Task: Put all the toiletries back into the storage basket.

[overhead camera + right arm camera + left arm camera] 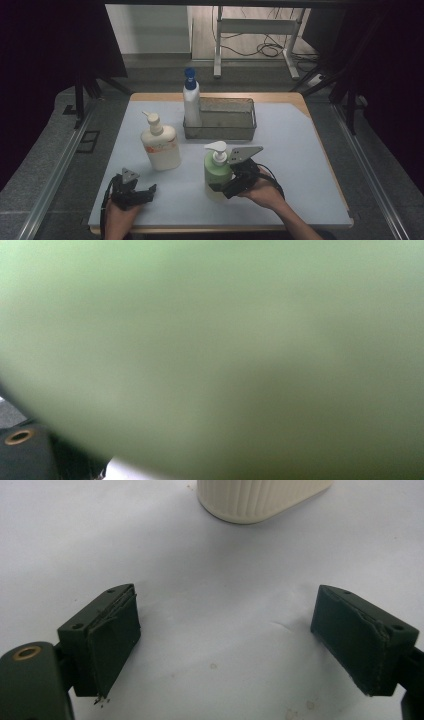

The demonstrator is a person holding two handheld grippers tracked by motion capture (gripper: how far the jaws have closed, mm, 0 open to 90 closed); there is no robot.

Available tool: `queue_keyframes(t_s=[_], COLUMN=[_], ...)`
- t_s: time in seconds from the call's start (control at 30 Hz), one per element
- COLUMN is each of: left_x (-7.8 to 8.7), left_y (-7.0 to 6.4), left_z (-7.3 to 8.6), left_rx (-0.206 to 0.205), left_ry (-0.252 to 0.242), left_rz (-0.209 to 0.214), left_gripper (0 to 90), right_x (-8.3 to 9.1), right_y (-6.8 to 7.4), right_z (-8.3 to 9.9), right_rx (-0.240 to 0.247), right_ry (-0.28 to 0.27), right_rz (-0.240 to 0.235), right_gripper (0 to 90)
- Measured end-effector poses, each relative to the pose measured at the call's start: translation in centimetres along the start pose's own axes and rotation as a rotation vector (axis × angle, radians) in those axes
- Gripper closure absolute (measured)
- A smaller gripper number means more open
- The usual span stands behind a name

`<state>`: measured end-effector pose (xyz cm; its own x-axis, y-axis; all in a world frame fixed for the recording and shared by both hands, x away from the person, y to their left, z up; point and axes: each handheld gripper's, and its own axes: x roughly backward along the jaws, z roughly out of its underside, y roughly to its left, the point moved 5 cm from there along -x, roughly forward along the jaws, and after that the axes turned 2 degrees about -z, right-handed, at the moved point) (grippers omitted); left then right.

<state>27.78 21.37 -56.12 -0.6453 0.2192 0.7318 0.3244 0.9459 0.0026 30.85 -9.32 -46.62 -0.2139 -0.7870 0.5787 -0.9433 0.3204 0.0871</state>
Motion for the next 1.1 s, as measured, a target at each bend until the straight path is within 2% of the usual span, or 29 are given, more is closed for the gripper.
queue_keyframes(t_s=[0.23, 0.47, 0.73, 0.9, 1.1], left_x=[0.0, 0.0, 0.0, 0.0, 0.0], left_y=[0.0, 0.0, 0.0, 0.0, 0.0], left_z=[0.0, 0.0, 0.0, 0.0, 0.0], left_rx=[0.000, 0.000, 0.000, 0.000, 0.001], left_ry=[0.000, 0.000, 0.000, 0.000, 0.000], left_rz=[0.000, 0.000, 0.000, 0.000, 0.001], left_gripper=[12.0, 12.0, 12.0, 12.0, 12.0], right_x=[-0.3, -0.1, -0.1, 0.2, 0.6], right_y=[0.0, 0.2, 0.2, 0.0, -0.5], right_z=[-0.1, -0.3, -0.6, -1.3, -2.3], right_rx=[-0.002, 0.023, 0.020, 0.013, 0.008], right_ry=[0.000, 0.023, 0.047, 0.033, 0.022], right_rz=[0.011, 0.044, 0.062, 0.074, 0.113], right_gripper=[10.1, 11.8, 12.2, 12.2, 12.2])
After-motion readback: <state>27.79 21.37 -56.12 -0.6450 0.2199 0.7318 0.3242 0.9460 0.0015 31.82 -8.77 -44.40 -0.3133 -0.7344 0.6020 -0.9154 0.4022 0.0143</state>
